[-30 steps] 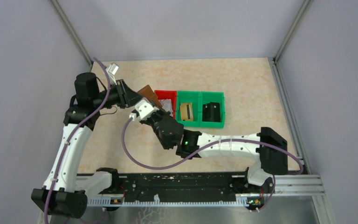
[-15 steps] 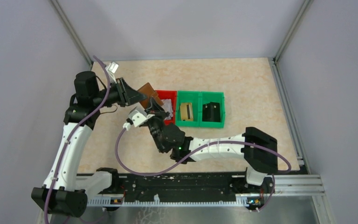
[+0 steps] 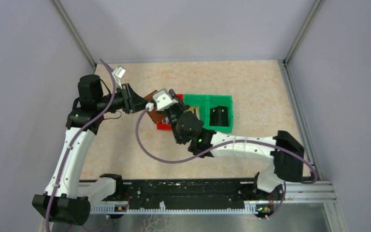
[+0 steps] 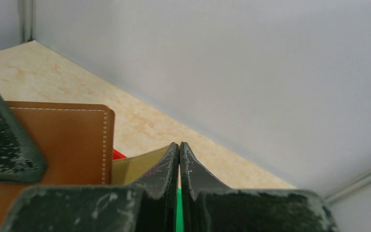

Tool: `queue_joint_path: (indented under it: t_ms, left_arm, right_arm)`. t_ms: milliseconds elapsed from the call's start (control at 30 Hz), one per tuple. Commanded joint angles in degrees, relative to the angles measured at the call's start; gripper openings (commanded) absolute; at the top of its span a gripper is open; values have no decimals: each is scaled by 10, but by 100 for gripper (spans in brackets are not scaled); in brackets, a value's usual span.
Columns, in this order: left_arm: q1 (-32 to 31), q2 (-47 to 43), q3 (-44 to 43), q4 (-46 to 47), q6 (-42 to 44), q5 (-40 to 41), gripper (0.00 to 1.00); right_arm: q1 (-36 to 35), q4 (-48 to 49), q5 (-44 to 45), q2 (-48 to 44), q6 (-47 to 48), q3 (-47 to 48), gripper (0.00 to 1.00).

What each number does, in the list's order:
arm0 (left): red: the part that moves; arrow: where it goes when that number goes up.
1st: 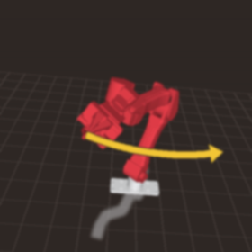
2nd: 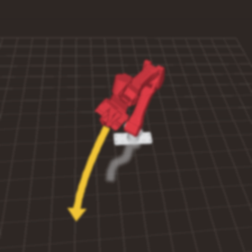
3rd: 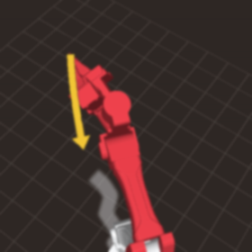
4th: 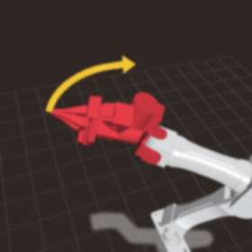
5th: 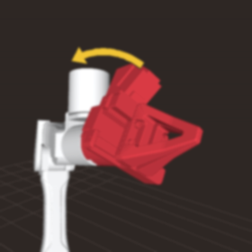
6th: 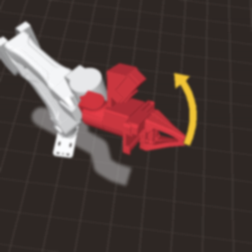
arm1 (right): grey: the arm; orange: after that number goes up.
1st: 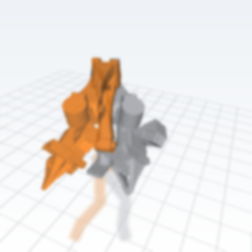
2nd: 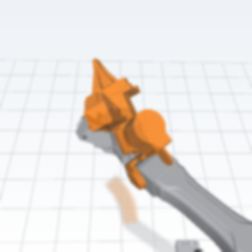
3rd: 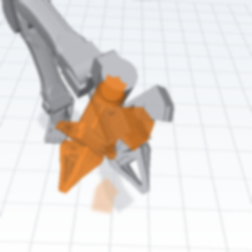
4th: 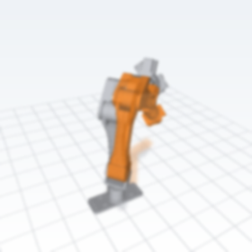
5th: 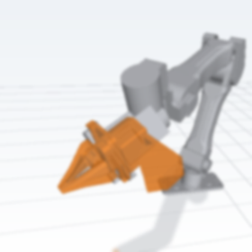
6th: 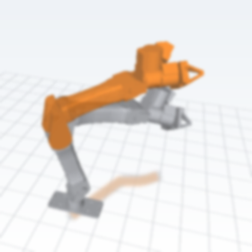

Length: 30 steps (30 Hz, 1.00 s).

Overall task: Take the credit cards out of the card holder
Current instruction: Open the card holder.

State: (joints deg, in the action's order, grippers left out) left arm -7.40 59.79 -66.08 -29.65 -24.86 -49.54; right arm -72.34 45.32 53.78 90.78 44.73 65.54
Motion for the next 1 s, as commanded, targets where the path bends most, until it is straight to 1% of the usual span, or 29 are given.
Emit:
queue_joint_path:
  t_ms: [0,67,167,200,233,333,433,533,667,733,867,967]
  left_arm:
    - [-2,-16,-26,1,27,-16,0]
    - [-2,-16,-30,0,41,-15,0]
    - [-2,-14,-36,3,55,-22,0]
    - [-2,-12,-38,4,57,-28,0]
    - [-3,-11,-40,7,58,-32,0]
    - [-2,-8,-44,10,60,-48,0]
    - [-2,-6,-50,16,54,-60,0]
    - [-2,-8,-55,31,43,-69,0]
    - [-2,-8,-60,62,10,-85,0]
    - [-2,-3,-65,69,-2,-91,0]
    - [-3,-1,-71,76,-16,-100,0]
    - [-2,-4,-71,81,-23,-103,0]
  right_arm:
    - [57,-258,-161,-118,-289,25,0]
    - [88,-315,-252,-153,-378,22,1]
    - [120,-359,-314,-186,-459,18,24]
    - [131,-374,-336,-194,-481,19,34]
    - [142,-387,-354,-200,-502,19,40]
    - [173,-393,-421,-228,-559,4,56]
    - [193,-361,-503,-261,-594,-39,65]
    - [194,-297,-546,-291,-608,-104,69]
    - [194,-172,-579,-307,-628,-178,71]
    - [194,-130,-595,-303,-633,-189,71]
    - [194,-106,-618,-272,-650,-178,72]
    - [194,-68,-626,-255,-670,-175,72]
